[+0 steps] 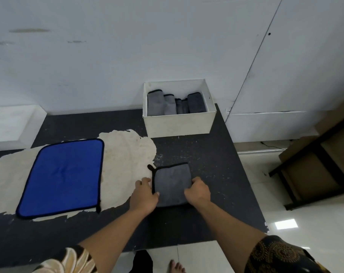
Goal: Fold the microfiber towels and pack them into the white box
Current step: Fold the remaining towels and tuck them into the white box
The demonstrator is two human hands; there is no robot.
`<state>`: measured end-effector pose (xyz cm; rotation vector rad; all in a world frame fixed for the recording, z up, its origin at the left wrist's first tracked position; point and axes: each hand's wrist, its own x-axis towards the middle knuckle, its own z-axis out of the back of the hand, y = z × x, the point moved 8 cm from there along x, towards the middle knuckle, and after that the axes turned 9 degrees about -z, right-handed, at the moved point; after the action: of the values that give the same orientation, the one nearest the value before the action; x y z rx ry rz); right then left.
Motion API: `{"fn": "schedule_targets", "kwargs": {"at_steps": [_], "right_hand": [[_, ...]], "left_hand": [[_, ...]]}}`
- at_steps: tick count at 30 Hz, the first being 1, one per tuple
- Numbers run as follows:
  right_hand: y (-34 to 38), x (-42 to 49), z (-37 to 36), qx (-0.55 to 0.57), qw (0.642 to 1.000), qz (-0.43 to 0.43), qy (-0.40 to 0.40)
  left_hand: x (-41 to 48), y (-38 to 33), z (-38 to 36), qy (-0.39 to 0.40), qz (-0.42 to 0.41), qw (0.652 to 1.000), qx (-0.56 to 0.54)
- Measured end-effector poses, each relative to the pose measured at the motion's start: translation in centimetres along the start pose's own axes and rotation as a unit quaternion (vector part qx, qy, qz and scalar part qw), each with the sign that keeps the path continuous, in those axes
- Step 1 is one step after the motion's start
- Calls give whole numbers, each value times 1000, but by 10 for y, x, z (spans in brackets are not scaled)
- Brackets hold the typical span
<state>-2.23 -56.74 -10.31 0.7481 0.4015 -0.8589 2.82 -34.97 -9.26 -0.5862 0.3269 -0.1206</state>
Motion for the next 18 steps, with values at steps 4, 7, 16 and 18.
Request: {"fn": "schedule_targets", "kwargs": {"at_steps": [4,7,16,18], "right_hand": [[-2,3,0,-5,1000,-1,-3],[-3,3,0,-11,1000,-5,-5],[-3,-5,4,-12,1000,-2,-14],[2,-9,7,-9,1000,13,-23]], "left_hand": [[-1,-31,-7,2,-161,979,127],[5,-38,-21,80,-198,968,133],[24,-43,-44,201,-244,905,283],[33,-46,-39,193,-195,943,187]]}}
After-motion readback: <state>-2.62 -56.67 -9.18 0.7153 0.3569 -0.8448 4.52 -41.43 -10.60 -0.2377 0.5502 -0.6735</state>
